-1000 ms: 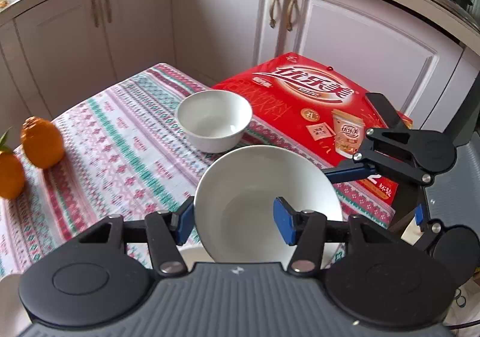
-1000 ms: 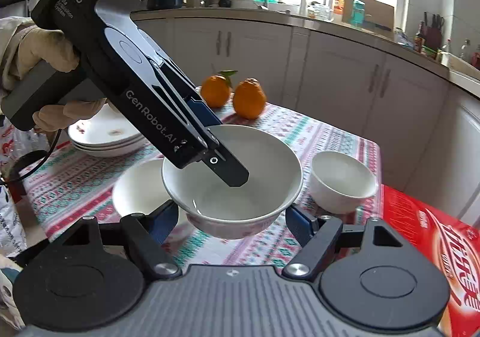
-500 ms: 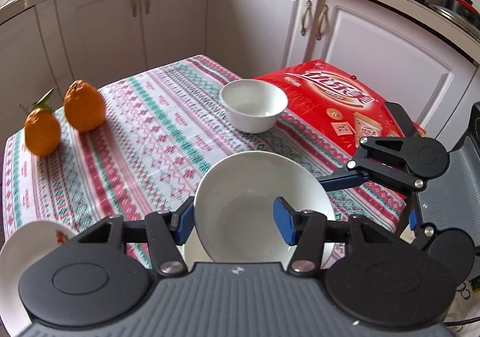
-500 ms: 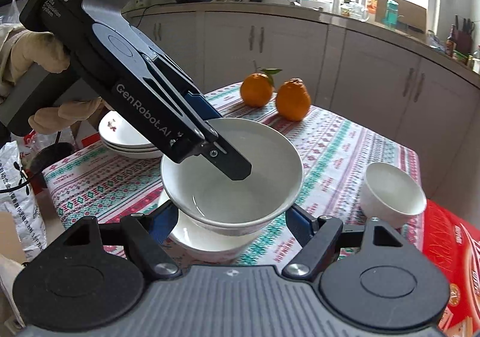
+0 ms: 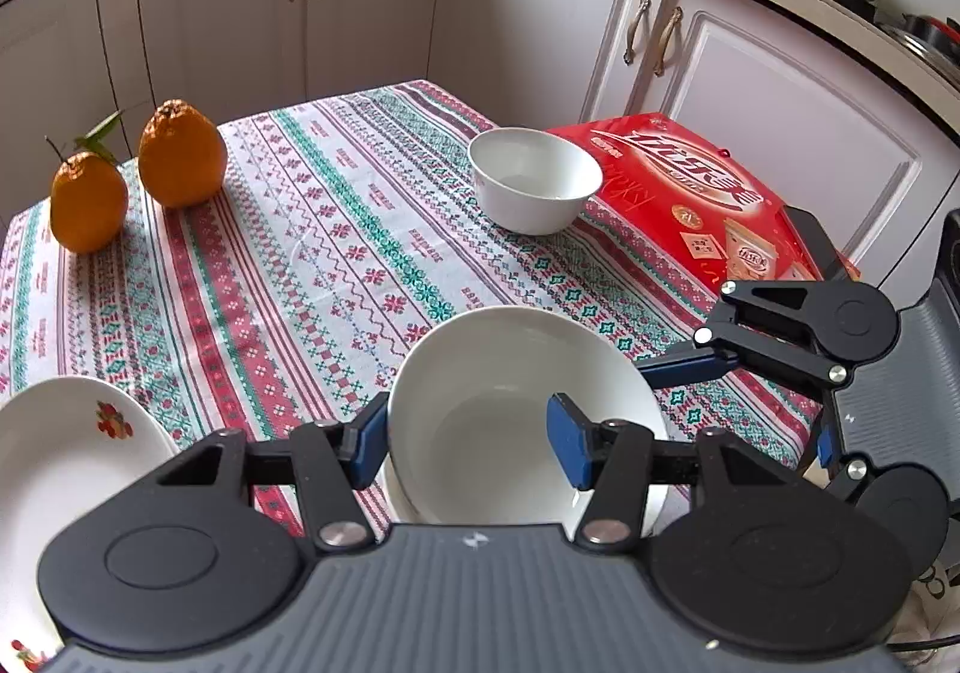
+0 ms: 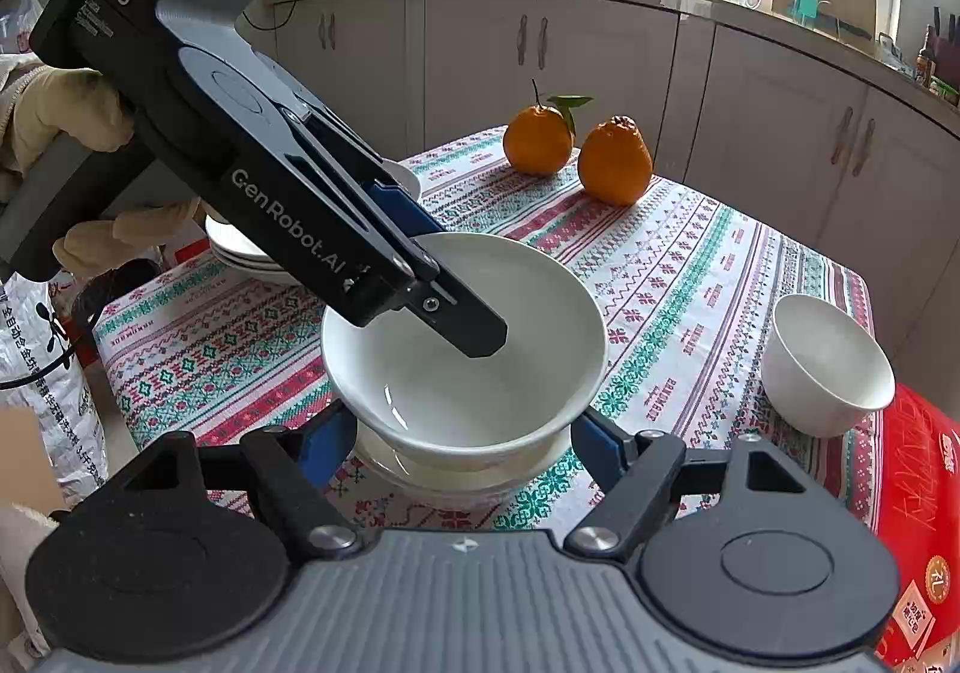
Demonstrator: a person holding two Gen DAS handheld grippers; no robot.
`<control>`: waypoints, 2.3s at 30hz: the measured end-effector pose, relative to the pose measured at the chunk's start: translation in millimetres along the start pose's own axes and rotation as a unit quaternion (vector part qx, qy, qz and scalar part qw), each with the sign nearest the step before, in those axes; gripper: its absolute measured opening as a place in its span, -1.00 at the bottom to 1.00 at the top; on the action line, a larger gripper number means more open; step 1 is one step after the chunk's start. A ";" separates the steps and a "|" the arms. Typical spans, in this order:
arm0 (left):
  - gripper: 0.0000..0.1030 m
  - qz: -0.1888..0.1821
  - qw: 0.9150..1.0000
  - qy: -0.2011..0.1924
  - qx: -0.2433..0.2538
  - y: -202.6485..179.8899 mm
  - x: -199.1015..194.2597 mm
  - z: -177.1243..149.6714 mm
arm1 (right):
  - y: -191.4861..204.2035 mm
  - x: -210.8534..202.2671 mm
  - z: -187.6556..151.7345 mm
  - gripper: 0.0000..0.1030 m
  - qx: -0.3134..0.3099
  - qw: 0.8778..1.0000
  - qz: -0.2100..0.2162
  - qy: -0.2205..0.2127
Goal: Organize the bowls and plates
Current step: 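Lower the held bowl into the other white bowl with the left gripper, then open the left gripper and withdraw it from the nested bowls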
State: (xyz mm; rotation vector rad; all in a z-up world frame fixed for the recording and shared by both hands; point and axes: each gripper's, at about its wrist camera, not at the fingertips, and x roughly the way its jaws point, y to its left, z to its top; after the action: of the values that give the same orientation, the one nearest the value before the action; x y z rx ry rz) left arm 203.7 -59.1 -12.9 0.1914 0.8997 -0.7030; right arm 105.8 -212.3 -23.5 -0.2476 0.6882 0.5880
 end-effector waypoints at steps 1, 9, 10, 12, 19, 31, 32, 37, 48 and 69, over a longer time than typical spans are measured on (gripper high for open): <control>0.04 -0.001 1.000 0.001 -0.001 0.4 0.9 -0.5 | -0.2 0.3 -0.2 0.60 0.000 1.000 0.001 0.001; 0.04 -0.002 1.000 0.009 -0.004 3.0 6.8 -4.9 | -0.7 4.0 -2.1 0.60 0.004 1.000 0.007 0.008; 0.04 -0.002 1.000 0.009 -0.005 3.3 7.3 -5.1 | -0.4 4.4 -2.3 0.60 0.004 1.000 0.007 0.008; 0.04 -0.002 1.000 0.010 -0.006 3.5 8.0 -5.9 | -0.2 4.9 -2.9 0.60 0.004 1.000 0.008 0.008; 0.04 -0.001 1.000 0.008 -0.005 3.1 8.8 -6.4 | -0.6 4.8 -3.2 0.60 0.005 1.000 0.008 0.008; 0.25 0.006 1.000 0.000 -0.002 3.6 5.4 -7.1 | -1.7 0.7 -6.3 0.95 0.013 1.000 0.005 -0.004; 0.25 0.008 1.000 0.001 -0.003 4.5 4.8 -7.7 | -1.6 -1.5 -5.9 0.95 0.013 1.000 0.008 -0.006; 0.25 0.018 1.000 -0.005 -0.016 15.5 -0.8 -12.6 | -2.1 -8.8 -4.5 1.00 0.016 1.000 0.002 -0.015; 0.25 0.037 0.997 -0.025 -0.058 49.0 -8.9 -17.1 | 3.9 -16.1 -7.2 1.00 0.019 1.000 -0.009 -0.014; 0.35 0.023 0.998 -0.056 0.004 26.0 -15.8 -5.9 | -8.2 -41.8 -4.1 1.00 0.010 0.997 -0.081 -0.016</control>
State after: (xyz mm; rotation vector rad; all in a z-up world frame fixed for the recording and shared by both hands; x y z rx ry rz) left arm 209.7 -29.1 -7.8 0.1772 0.7831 -0.6679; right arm 82.6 -238.4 1.2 -0.2714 0.6357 0.4286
